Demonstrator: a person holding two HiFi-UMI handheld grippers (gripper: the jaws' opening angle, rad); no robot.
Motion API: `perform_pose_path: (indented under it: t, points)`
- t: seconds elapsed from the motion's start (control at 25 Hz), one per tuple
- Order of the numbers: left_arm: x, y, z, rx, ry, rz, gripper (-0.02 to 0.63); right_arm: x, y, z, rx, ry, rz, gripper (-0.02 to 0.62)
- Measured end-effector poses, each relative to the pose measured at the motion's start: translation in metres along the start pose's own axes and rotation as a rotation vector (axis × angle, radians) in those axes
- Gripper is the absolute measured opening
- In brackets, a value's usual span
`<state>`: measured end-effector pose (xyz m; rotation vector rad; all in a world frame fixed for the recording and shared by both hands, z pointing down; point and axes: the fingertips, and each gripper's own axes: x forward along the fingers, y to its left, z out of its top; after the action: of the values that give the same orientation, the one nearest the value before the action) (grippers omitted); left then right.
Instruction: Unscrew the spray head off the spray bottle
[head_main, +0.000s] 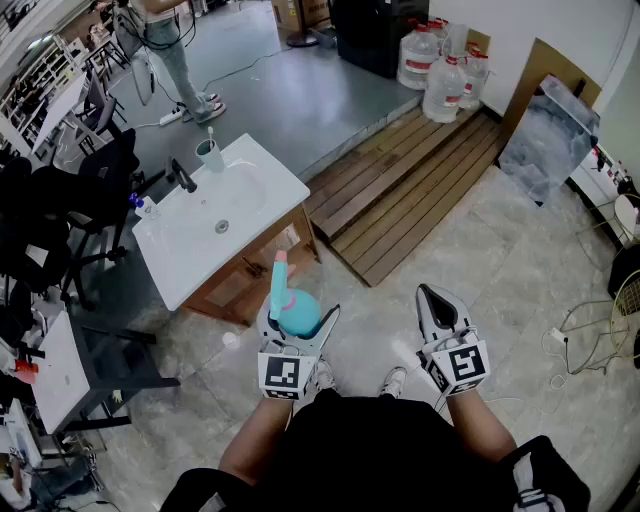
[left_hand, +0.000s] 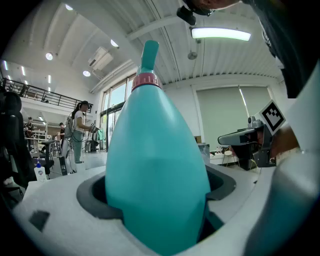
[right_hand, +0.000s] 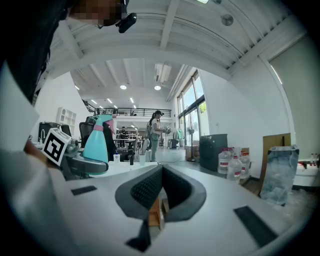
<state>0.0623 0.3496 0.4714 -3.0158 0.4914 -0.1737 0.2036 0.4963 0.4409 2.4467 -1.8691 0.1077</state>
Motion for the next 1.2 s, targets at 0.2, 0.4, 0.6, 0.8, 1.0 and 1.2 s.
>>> perform_pose_path:
  t: [0.2,0.4,0.6,0.8,1.0,1.2]
  points:
    - [-0.002,0.003,-0.003,-0.004,0.011,-0.001,0.474,0.003,0.008,-0.001,-0.002,0.001,0.008,0.004]
    - [-0.002,0.009,-0.006,0.002,0.019,-0.001,0.474,0.009,0.012,-0.004,-0.001,0.012,0.01,0.005]
    - [0.001,0.021,-0.011,-0.007,0.029,-0.002,0.474,0.023,0.014,-0.002,0.016,0.004,-0.007,0.005]
    - [0.0,0.05,-0.017,-0.011,0.032,0.01,0.474,0.048,0.032,0.001,0.035,-0.021,0.031,0.005]
    - [-0.007,0.095,-0.025,-0.008,0.032,0.028,0.474,0.089,0.061,0.003,0.027,-0.023,0.047,0.005]
    - [-0.021,0.141,-0.033,-0.013,0.034,0.04,0.474,0.131,0.101,0.009,0.013,-0.027,0.082,0.005]
